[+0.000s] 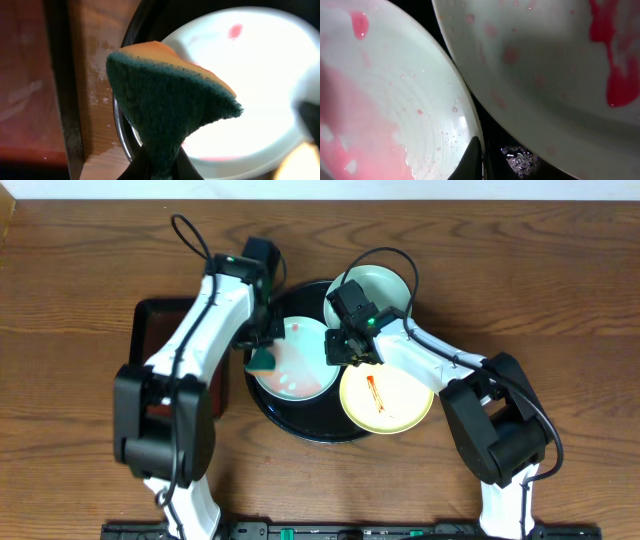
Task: Clean dirty plates on tray and stack at the side
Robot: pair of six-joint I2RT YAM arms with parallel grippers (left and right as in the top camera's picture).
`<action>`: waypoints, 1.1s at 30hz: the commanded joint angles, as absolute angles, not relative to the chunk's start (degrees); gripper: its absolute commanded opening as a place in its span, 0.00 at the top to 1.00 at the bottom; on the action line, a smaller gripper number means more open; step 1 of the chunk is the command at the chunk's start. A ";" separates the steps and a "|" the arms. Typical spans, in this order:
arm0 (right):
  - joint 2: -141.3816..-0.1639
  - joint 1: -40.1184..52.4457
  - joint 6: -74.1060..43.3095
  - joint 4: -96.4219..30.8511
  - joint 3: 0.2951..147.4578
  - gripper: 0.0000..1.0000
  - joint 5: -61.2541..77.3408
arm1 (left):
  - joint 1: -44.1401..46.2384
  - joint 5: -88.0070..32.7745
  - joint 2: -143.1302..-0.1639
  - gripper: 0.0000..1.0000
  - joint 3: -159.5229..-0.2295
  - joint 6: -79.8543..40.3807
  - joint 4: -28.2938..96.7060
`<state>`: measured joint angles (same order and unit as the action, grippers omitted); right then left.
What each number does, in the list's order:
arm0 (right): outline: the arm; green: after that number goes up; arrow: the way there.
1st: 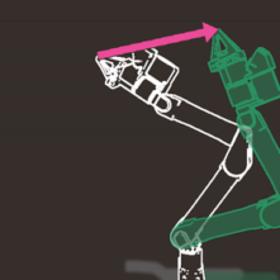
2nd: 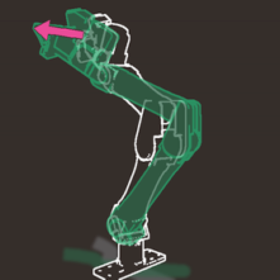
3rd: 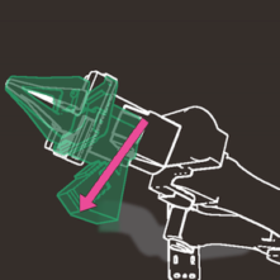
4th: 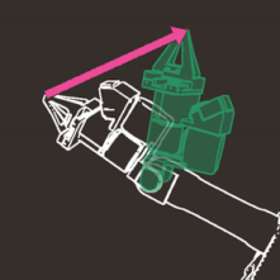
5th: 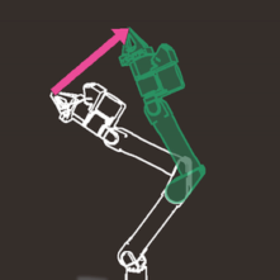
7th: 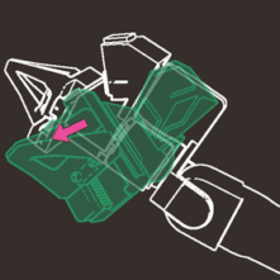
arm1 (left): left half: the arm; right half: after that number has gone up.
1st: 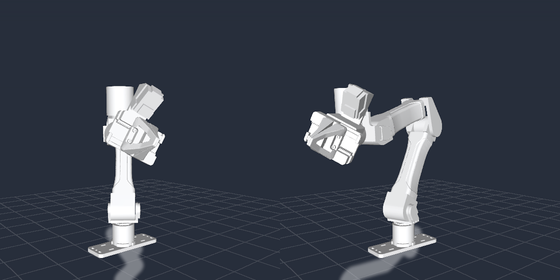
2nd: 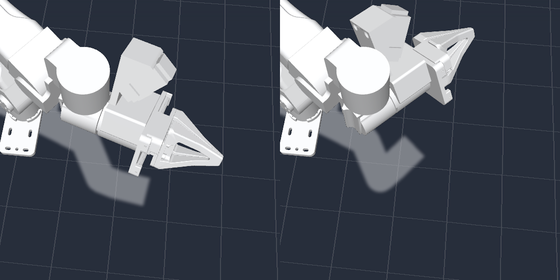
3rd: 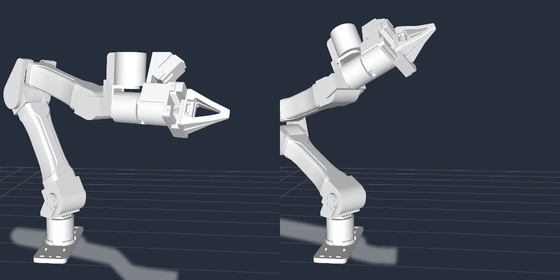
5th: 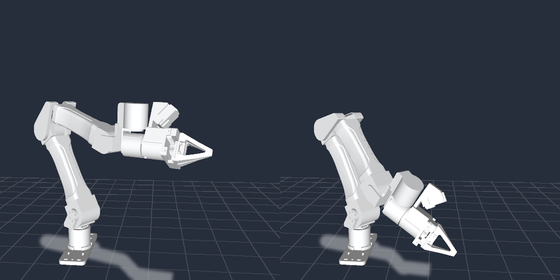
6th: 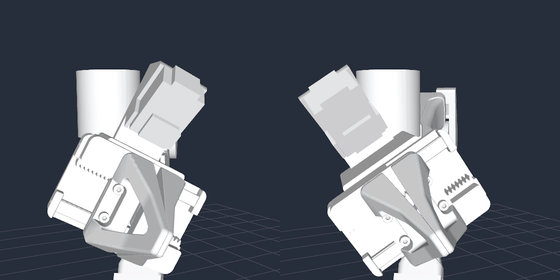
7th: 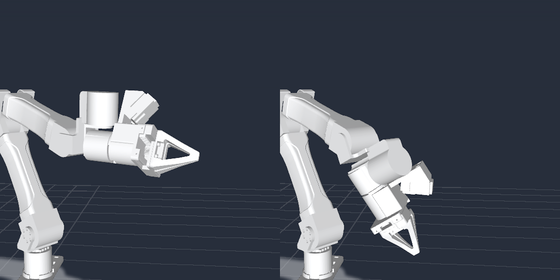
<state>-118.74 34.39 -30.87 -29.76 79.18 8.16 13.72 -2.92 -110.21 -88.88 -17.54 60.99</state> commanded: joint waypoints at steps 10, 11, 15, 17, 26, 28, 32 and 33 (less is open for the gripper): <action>-111.02 34.92 -25.96 -33.58 80.05 0.99 9.63 | 5.39 -5.56 -97.10 0.92 -92.23 -16.12 61.93; -109.89 34.92 -25.52 -34.30 80.05 0.99 8.25 | 5.08 -5.56 -97.12 0.92 -92.09 -16.12 62.02; -105.38 35.00 -23.46 -37.74 80.05 0.99 1.30 | 4.67 -5.56 -97.12 0.92 -91.83 -16.10 62.11; -104.07 35.27 -23.03 -38.74 80.05 0.99 -2.09 | 4.67 -5.56 -97.12 0.92 -91.77 -16.10 62.11; -99.20 40.64 -18.96 -39.42 80.05 0.99 -24.53 | 4.67 -5.56 -97.12 0.93 -90.94 -16.12 62.17; -98.76 42.98 -18.65 -39.42 80.05 0.99 -31.05 | 4.67 -5.56 -97.14 0.92 -90.74 -16.12 62.33; -98.72 47.77 -18.52 -39.40 80.05 0.99 -42.76 | 4.67 -5.56 -97.12 0.93 -90.35 -16.12 62.33; -98.72 49.12 -18.52 -39.40 80.05 0.99 -45.74 | 4.67 -5.56 -97.14 0.93 -90.30 -16.12 62.33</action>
